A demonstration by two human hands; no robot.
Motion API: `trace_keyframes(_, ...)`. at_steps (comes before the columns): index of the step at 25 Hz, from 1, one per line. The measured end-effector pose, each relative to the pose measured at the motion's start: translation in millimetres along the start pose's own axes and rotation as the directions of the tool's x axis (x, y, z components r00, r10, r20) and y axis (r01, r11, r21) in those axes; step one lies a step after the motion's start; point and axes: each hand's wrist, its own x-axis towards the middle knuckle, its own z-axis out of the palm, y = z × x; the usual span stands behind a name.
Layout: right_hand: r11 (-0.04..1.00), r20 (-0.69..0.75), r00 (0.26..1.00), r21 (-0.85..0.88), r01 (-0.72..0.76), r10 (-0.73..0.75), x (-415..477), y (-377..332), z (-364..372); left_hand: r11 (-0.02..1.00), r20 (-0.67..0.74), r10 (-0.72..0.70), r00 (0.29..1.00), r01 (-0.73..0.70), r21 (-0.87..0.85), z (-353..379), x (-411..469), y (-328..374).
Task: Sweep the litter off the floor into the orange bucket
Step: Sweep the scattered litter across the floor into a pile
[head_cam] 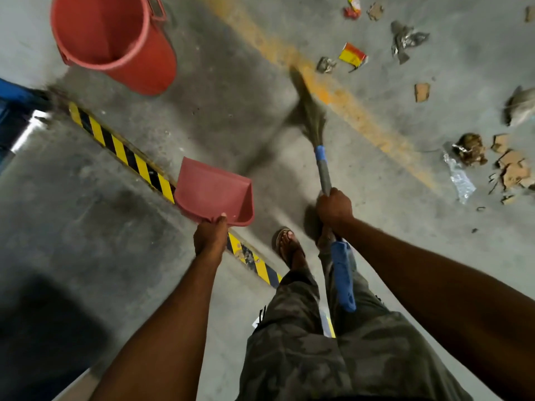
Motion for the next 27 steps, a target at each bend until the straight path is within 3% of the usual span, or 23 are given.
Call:
trace_keyframes(3, 0.995, 0.009, 0.994, 0.004, 0.104, -0.104, -30, 22, -18, 1.0, 0.032, 0.006, 0.999, -0.007, 0.014, 16, 2, -5)
trace_keyframes(6, 0.964, 0.213, 0.956, -0.127, 0.234, -0.204, -57, 61, -24, 1.0, 0.051, 0.017, 0.999, -0.017, 0.001, 5, -46, 34)
trace_keyframes(10, 0.936, 0.418, 0.908, -0.312, 0.161, -0.017, -66, 123, -30, 0.996, 0.018, 0.065, 0.998, -0.066, 0.052, -3, -84, 60)
trace_keyframes(14, 0.981, 0.11, 0.978, -0.099, -0.165, 0.175, -47, 174, -50, 0.994, 0.051, 0.106, 0.993, -0.108, 0.031, 39, -69, 32)
trace_keyframes(17, 0.994, -0.069, 0.992, 0.034, -0.107, 0.109, -42, 184, -64, 0.993, 0.096, 0.109, 0.989, -0.113, 0.039, 51, -113, 42)
trace_keyframes(20, 0.996, -0.052, 0.998, 0.084, 0.034, -0.03, -56, 194, -77, 0.991, 0.12, 0.123, 0.985, -0.129, 0.043, 64, -145, 44)
trace_keyframes(24, 0.987, 0.185, 0.973, -0.052, 0.153, -0.141, -85, 230, -70, 0.99, 0.123, 0.139, 0.983, -0.142, 0.021, 83, -163, 37)
trace_keyframes(27, 0.995, 0.263, 0.963, -0.1, -0.03, 0.055, -82, 266, -62, 0.989, 0.187, 0.142, 0.972, -0.149, 0.021, 104, -175, 37)
